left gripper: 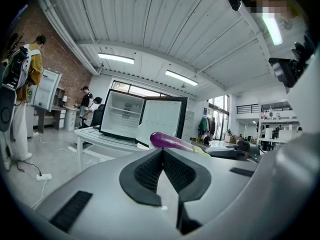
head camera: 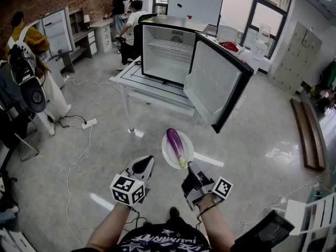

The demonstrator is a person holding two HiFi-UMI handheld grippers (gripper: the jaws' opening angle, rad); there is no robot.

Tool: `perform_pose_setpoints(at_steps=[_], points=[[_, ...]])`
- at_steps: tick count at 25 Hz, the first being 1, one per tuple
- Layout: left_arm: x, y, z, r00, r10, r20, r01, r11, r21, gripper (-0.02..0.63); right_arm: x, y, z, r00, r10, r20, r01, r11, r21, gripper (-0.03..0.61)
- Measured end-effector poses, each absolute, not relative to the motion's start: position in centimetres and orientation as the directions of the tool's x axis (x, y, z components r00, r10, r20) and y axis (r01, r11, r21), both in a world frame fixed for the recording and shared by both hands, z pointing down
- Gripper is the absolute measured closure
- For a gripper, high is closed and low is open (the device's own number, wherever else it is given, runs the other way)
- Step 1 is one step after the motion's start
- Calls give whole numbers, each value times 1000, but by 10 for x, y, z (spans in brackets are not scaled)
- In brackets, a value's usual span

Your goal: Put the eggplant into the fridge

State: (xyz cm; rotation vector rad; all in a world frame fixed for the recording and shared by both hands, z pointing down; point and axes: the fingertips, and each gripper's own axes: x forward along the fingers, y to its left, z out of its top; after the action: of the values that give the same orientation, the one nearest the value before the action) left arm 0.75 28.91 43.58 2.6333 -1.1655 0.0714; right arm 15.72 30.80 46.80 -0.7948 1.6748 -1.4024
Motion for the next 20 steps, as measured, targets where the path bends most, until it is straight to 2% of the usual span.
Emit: perform_pose_setpoints(at_steps=[20], points=[[-22, 288, 437, 639, -755, 149, -767, -608, 208, 604, 124, 304, 467, -534, -826, -179, 17, 201, -979, 554]])
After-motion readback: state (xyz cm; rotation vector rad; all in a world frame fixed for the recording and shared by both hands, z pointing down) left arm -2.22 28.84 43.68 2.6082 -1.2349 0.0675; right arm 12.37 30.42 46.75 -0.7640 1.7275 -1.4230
